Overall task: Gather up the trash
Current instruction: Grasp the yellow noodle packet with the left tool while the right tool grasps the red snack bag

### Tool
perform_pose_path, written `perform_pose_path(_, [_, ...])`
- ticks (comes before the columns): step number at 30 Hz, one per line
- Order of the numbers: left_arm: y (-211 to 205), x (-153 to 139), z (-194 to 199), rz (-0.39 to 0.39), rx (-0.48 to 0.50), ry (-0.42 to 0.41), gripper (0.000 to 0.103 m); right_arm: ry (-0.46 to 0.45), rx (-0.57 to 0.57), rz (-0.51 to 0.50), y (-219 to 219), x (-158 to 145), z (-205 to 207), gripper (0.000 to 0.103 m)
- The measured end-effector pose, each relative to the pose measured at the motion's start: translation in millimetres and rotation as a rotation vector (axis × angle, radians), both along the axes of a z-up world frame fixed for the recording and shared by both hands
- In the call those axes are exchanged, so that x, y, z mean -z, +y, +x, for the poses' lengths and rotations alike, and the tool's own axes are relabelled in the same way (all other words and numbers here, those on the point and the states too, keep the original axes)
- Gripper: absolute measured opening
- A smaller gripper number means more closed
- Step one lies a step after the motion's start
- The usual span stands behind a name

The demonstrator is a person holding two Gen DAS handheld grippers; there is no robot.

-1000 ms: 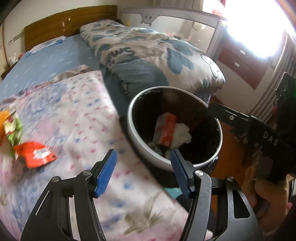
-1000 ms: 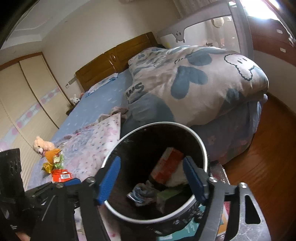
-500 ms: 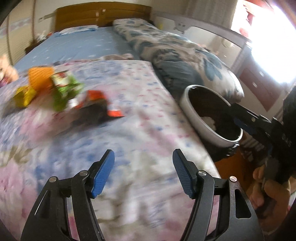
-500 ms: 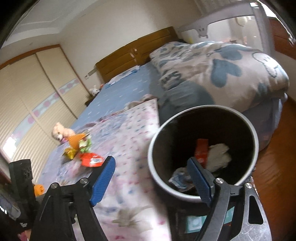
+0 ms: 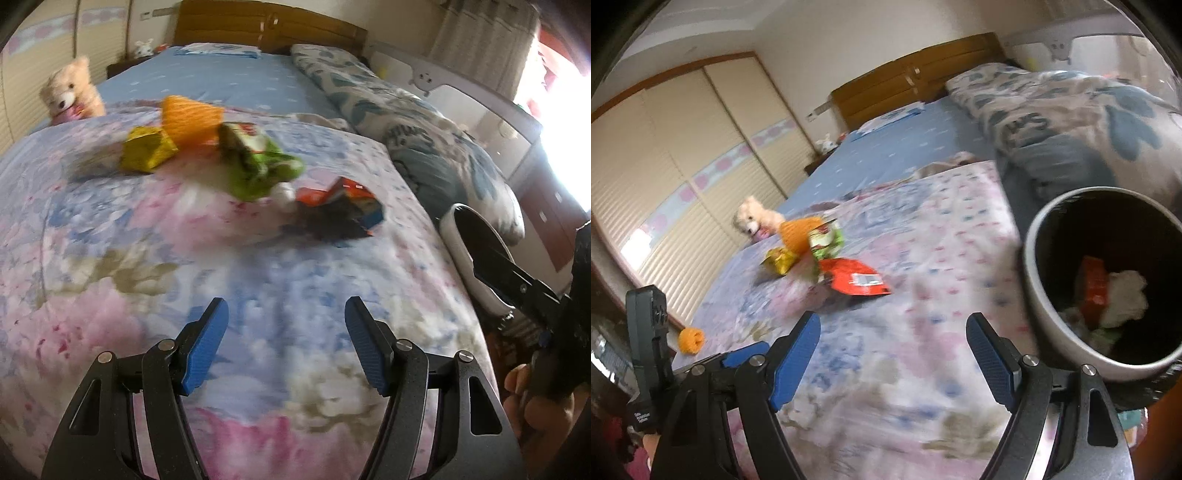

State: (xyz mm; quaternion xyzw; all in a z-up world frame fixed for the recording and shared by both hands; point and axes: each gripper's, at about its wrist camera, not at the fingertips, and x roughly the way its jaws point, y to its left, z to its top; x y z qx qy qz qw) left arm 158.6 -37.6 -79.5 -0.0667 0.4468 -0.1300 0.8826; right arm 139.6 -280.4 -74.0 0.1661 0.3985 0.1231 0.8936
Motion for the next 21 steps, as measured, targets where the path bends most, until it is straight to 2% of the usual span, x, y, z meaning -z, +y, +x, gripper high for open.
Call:
perform_pose_path(11, [47, 9, 22, 0.005, -0.116, 0.030, 0.068, 0.020, -0.072, -0.021, 40, 14, 26, 0.083])
perform_pose_path(21, [80, 8, 69, 0.027, -0.192, 0.023, 0.071, 0.019, -0.097, -0.037, 61, 25, 55, 0.083])
